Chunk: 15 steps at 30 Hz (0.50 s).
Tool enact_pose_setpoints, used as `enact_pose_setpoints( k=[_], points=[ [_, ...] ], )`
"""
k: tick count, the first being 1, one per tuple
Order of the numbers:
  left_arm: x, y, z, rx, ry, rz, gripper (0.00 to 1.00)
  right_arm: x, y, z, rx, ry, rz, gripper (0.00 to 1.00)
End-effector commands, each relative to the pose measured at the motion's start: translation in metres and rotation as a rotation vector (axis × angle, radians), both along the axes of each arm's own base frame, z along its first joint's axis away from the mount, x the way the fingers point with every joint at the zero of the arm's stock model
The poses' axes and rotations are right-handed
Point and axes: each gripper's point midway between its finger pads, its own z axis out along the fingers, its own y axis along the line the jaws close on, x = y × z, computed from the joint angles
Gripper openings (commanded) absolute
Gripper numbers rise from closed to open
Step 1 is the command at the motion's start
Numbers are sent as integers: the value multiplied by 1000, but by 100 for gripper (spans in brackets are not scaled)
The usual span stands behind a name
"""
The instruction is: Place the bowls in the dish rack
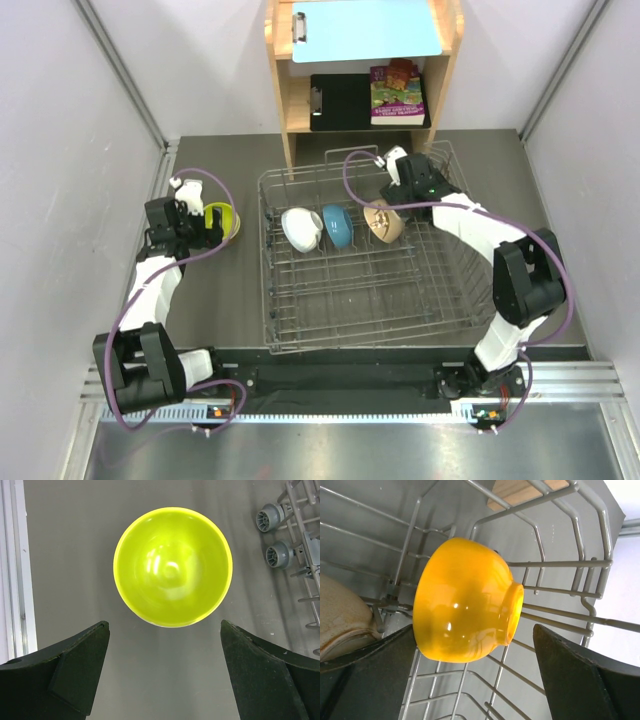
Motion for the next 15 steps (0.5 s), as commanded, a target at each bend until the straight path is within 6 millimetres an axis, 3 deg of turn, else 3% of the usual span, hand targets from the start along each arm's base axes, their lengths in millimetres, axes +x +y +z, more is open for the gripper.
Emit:
enact_pose_setpoints(
  k=[1,15],
  points=[
    [5,-1,12,-9,-60,-5,96,10,5,34,46,-64,8,98],
    [16,11,-1,21,-28,29,96,-29,0,87,117,-74,44,100]
  ],
)
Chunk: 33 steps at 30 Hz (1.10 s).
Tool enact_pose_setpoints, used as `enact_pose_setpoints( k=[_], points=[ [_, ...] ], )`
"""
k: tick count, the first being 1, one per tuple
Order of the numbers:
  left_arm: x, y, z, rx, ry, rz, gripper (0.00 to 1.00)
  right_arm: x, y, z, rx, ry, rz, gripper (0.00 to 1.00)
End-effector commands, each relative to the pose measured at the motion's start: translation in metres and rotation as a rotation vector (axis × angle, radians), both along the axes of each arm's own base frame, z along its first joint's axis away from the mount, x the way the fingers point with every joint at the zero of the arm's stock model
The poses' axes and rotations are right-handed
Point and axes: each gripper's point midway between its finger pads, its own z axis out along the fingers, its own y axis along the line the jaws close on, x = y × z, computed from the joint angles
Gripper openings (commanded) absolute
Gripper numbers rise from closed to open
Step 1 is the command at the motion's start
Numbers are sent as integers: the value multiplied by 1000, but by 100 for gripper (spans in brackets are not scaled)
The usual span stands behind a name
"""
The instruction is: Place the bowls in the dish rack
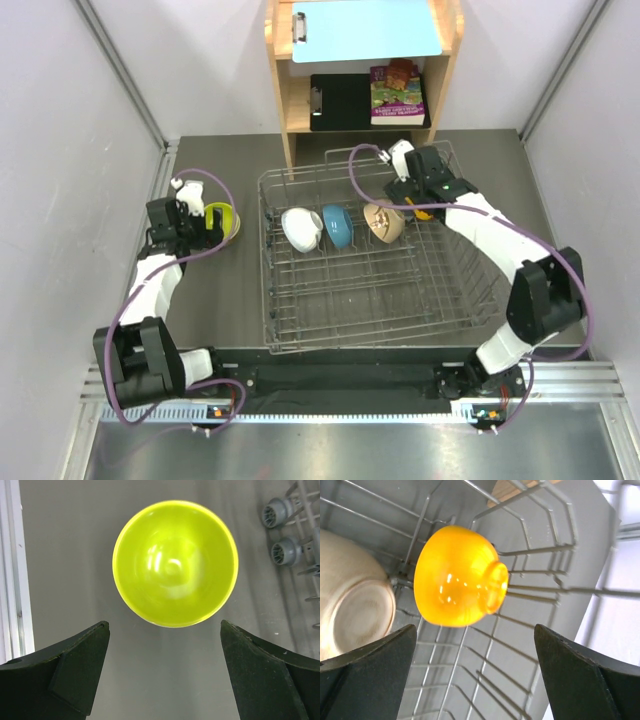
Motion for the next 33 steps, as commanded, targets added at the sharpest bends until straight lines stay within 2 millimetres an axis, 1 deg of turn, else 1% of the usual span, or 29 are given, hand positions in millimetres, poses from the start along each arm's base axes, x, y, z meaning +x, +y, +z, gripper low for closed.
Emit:
enact_pose_setpoints(
  k=[1,2,3,7,9,10,11,12,13,15,16,21,22,23,24,25,26,27,28,30,32,33],
  points=[
    [16,12,2,29,-39,33,96,-10,0,52,89,-87,8,100],
    [18,16,-1,44,-36,44,95,-13,1,55,100,-91,11,100],
    [19,18,-8,49,-18,51,95,-18,0,60,117,-94,10,100],
    [30,26,-6,69,-32,69,95,-31,3,73,166,-106,32,100],
    [33,26,-9,62,-25,66,94,-36,2,79,178,-114,32,100],
    [37,26,-7,61,-28,64,93,-37,3,82,188,-121,35,100],
    [39,26,-7,58,-27,61,93,-38,3,82,191,-118,36,100],
    [40,26,-11,54,-12,61,93,-41,2,85,203,-127,35,100],
    [45,27,-7,53,-19,63,92,-42,5,86,214,-124,43,100],
    [48,29,-7,52,-10,69,92,-46,6,89,229,-129,50,100],
    [51,30,-3,54,-20,73,91,-47,7,88,234,-124,50,100],
    [60,23,17,32,-101,34,91,-50,7,89,241,-127,54,100],
    [61,21,17,28,-104,28,91,-50,7,89,244,-126,56,100],
    [62,20,16,23,-101,26,90,-50,7,90,252,-129,54,100],
    [63,22,8,20,-80,28,89,-51,8,89,256,-125,55,100],
    [70,24,12,26,-104,31,88,-51,9,89,261,-127,56,100],
    [72,25,8,32,-95,31,87,-52,10,90,266,-129,57,100],
    [75,26,-2,32,-72,30,86,-52,11,89,271,-127,60,100],
    [78,28,-2,37,-75,31,85,-53,11,89,273,-126,61,100],
    [82,31,-11,51,-61,31,84,-54,11,89,275,-126,64,100],
    [86,33,-11,64,-69,29,84,-54,11,89,276,-125,62,100],
    [88,34,-17,66,-60,29,83,-54,10,89,273,-126,62,100]
  ],
)
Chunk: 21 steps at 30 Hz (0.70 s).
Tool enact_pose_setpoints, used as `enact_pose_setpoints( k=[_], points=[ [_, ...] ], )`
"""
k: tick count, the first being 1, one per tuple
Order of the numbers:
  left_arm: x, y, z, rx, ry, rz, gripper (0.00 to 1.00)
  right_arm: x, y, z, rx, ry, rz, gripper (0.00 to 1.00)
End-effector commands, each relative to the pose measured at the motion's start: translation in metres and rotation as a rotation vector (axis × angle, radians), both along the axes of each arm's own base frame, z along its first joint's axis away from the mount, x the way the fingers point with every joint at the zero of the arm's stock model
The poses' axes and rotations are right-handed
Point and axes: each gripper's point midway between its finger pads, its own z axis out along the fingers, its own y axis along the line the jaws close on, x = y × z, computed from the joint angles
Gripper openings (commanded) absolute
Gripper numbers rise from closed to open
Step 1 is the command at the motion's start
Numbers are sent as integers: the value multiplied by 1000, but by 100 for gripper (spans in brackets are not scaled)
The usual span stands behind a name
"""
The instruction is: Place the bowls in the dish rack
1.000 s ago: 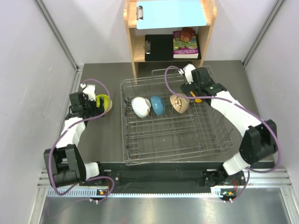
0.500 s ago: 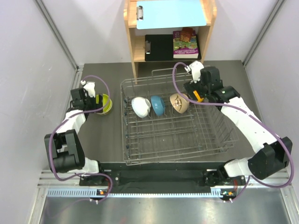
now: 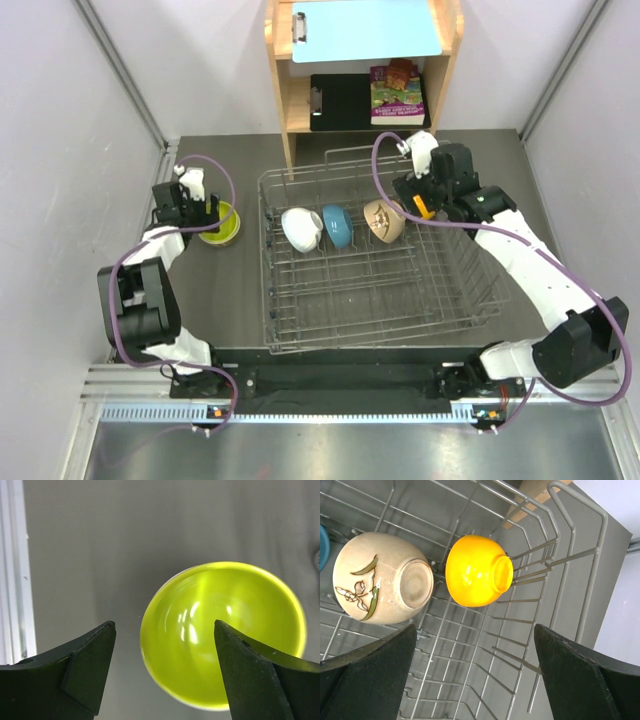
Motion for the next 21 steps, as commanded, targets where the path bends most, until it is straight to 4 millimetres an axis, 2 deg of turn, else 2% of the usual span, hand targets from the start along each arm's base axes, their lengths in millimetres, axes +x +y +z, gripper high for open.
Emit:
enact_pose_setpoints(
  k=[1,5,10,11,17,20,21],
  points=[
    [26,10,14,43,-79,-6,83,-6,-1,18,45,-45,0,100],
    [31,11,10,38,-73,-8,79,-6,0,18,56,-47,1,100],
    [35,8,16,28,-89,-19,59,-6,0,16,55,-41,0,100],
    [34,8,17,24,-90,-16,51,-7,0,17,56,-41,-1,100],
    [35,8,18,22,-90,-18,39,-6,1,19,64,-45,-2,100],
    [35,10,16,30,-83,-12,25,-6,1,21,66,-50,0,100],
    [35,10,16,32,-81,-8,14,-7,1,20,65,-48,1,100]
  ],
)
